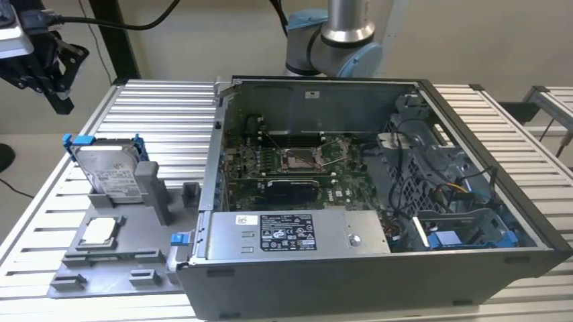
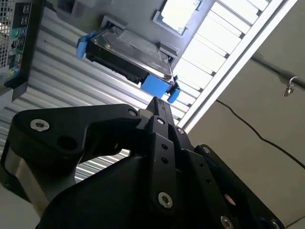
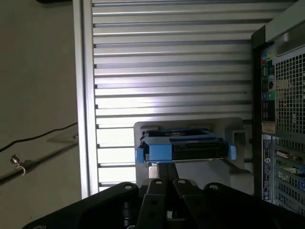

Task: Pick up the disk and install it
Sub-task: 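Reach for the disk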

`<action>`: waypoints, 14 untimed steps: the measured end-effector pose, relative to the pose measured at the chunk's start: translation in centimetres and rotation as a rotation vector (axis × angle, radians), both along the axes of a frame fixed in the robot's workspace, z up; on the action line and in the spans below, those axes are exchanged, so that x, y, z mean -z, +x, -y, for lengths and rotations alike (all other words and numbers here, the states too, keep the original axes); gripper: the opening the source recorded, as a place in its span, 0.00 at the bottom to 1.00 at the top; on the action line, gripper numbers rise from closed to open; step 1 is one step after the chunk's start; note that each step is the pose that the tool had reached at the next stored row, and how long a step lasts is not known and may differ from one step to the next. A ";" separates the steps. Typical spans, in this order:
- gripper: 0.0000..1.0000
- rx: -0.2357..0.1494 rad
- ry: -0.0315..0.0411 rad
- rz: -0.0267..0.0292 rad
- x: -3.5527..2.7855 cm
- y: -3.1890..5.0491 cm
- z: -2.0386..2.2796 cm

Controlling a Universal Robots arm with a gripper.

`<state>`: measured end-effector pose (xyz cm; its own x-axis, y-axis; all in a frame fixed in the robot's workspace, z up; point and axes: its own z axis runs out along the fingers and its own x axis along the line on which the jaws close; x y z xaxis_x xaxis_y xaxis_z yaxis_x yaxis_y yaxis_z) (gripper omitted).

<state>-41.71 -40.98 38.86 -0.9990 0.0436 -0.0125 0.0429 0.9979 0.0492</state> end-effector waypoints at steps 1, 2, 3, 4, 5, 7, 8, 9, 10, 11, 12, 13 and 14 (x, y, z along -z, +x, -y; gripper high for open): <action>0.00 0.000 0.0000 0.0000 0.00 -0.01 0.02; 0.00 -0.001 0.0001 0.0002 0.01 -0.01 0.06; 0.00 -0.001 0.0001 0.0001 0.01 -0.01 0.09; 0.00 -0.002 0.0000 0.0001 0.00 -0.01 0.12; 0.00 -0.002 0.0001 0.0002 0.01 -0.01 0.13; 0.00 -0.002 0.0001 0.0001 0.01 -0.01 0.18; 0.00 -0.002 0.0001 0.0001 0.01 -0.01 0.18; 0.00 -0.002 0.0002 0.0002 0.01 -0.01 0.18; 0.00 -0.002 0.0002 0.0003 0.01 -0.01 0.18; 0.00 -0.002 0.0001 0.0002 0.01 -0.01 0.18; 0.00 -0.002 0.0001 0.0002 0.01 -0.01 0.18; 0.00 -0.002 0.0001 0.0001 0.01 -0.01 0.18; 0.00 -0.002 0.0001 0.0002 0.01 -0.01 0.18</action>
